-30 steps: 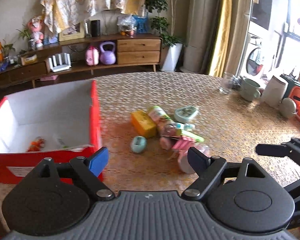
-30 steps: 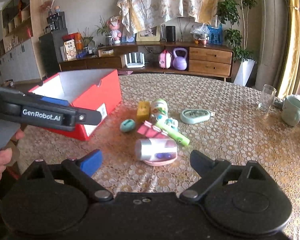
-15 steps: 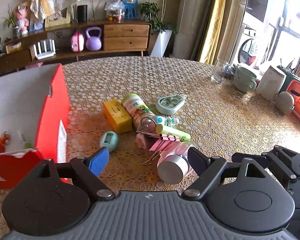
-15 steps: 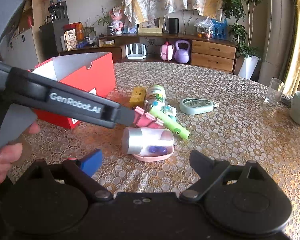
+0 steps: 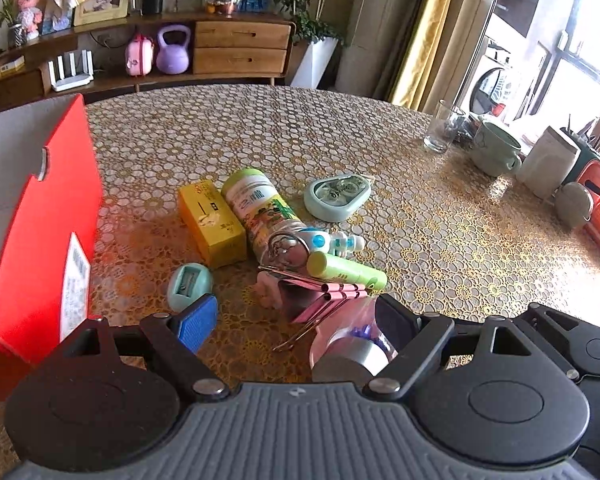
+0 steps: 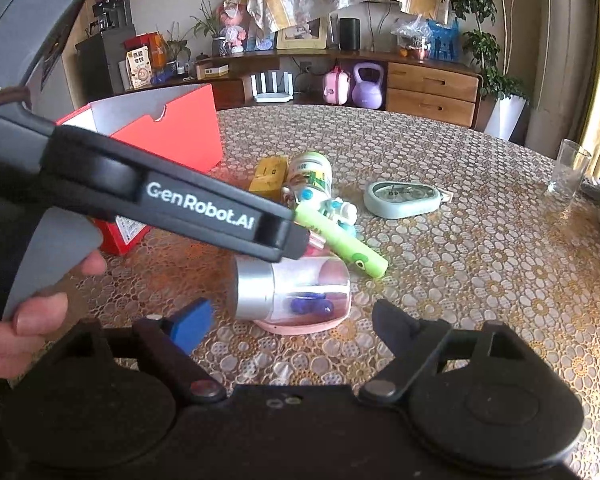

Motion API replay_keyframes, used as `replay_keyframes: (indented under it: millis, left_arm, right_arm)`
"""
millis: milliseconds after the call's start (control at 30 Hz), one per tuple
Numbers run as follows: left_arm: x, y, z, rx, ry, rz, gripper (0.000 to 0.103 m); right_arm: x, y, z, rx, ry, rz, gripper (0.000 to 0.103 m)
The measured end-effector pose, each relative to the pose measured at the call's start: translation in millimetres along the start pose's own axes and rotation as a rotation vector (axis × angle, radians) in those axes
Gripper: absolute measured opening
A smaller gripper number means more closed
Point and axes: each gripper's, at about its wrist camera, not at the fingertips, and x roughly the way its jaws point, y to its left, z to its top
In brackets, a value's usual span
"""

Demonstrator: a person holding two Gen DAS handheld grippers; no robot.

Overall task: Organize rigid objects
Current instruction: 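Grasp the clear jar of purple balls with the right tool while the left grasps the pink binder clip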

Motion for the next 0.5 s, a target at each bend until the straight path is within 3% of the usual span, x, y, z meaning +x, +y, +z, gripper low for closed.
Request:
replay_keyframes:
  millis: [400,500]
  left_arm:
    - [16,4,10,-0.032,0.029,-0.077,0.085]
    - [18,3,11,-0.019,0.037,-0.088,0.077]
  right_arm:
    - [8,-1,3,-0.003,0.004,0.005,0.073]
    - [11,0,5,-0.004,0.005,0.002,0.073]
